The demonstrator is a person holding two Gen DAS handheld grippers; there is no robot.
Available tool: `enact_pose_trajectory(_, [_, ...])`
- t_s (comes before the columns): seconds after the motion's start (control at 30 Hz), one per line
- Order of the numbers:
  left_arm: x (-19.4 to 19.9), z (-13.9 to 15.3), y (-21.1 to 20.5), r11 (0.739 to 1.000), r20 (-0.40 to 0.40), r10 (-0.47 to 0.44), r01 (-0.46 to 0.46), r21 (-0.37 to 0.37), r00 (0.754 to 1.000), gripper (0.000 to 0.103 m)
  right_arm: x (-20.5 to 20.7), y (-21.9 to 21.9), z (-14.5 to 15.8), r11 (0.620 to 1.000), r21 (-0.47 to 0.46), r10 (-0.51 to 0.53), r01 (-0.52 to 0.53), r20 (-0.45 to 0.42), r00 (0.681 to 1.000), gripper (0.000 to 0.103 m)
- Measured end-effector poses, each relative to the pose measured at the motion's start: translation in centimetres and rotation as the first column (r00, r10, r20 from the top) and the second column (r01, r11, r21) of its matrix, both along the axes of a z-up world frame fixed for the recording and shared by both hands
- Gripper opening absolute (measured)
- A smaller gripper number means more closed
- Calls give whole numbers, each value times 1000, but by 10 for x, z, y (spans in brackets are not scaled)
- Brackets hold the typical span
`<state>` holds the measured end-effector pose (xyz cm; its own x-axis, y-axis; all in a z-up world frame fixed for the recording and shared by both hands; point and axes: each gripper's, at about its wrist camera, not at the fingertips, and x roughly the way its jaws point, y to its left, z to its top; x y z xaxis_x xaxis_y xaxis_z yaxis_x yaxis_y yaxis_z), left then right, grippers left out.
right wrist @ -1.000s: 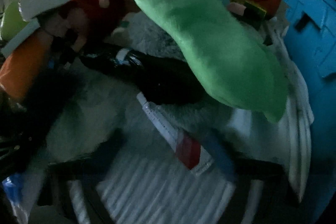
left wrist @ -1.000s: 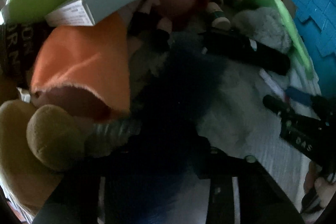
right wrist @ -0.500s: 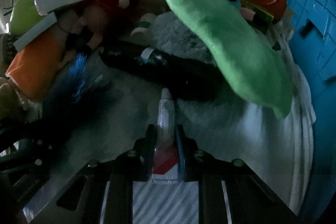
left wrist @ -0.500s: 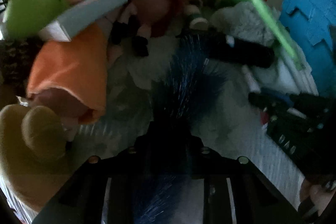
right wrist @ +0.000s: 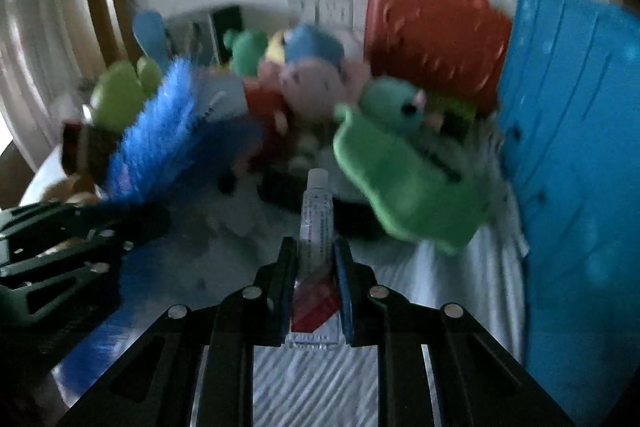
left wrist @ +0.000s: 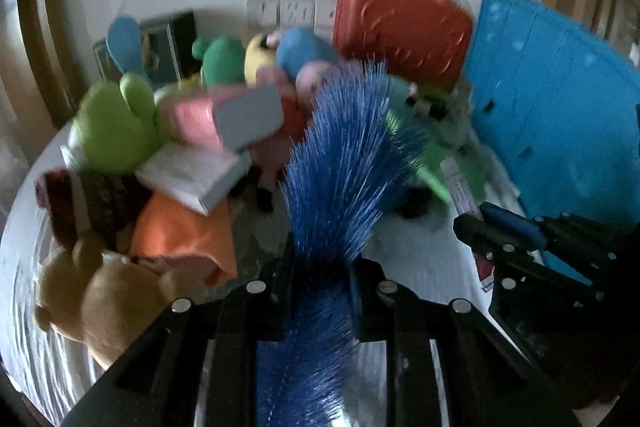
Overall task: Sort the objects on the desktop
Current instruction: 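Grasp the blue bristle brush with the left tool while the right tool grasps a white ointment tube, then carry the blue brush and ointment tube into the blue crate and release both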
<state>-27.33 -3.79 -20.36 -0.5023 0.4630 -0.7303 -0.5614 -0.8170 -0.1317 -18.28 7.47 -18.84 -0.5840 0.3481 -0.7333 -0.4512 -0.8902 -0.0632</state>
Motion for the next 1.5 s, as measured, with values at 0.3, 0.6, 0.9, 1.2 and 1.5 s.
enact_pose_trajectory(0.3, [16,77,0,992,-147,-61,77,103,987,18,26,-26,89,990,124,-55,72,-136,989,19])
enact_pose_trajectory(0.6, [60,164,4,959,-319,-135,205,196,938,16,84,-53,171,947,242,-147,212,-260,954,19])
enact_pose_trajectory(0.9, [147,291,60,882,-548,-167,372,289,820,16,174,-28,261,860,325,-249,394,-407,879,19])
enact_pose_trajectory(1.2, [256,311,206,818,-540,-264,482,314,799,15,298,84,294,777,345,-376,527,-418,827,19])
enact_pose_trajectory(1.5, [278,252,349,947,-425,-260,314,62,867,21,369,192,246,861,253,-388,441,-233,892,19])
